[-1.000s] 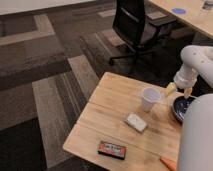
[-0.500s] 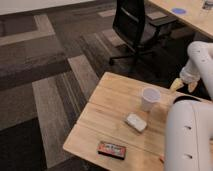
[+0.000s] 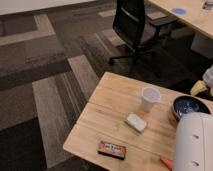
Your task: Drag the ceramic bowl in a circle
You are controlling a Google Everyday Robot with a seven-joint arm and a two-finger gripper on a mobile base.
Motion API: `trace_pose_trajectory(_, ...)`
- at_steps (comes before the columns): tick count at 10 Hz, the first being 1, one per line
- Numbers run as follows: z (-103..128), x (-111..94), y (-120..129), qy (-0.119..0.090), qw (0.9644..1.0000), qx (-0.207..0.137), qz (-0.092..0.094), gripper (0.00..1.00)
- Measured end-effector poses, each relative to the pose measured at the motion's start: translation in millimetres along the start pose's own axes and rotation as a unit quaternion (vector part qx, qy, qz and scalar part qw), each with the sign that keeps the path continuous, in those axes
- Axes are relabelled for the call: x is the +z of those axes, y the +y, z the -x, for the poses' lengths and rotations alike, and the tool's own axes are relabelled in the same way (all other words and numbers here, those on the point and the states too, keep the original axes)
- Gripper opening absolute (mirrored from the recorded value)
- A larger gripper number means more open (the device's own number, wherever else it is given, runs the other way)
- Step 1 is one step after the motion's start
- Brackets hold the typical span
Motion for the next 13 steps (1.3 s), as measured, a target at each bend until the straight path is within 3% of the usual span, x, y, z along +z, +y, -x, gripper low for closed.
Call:
trace_pose_trajectory(3,-33,-22,-29,0.001,0.9997,0.026,-0.002,0.65)
trace_pose_trajectory(13,-32,-20,-30,-0.002,0.9997,0.023,-0.003,0.65)
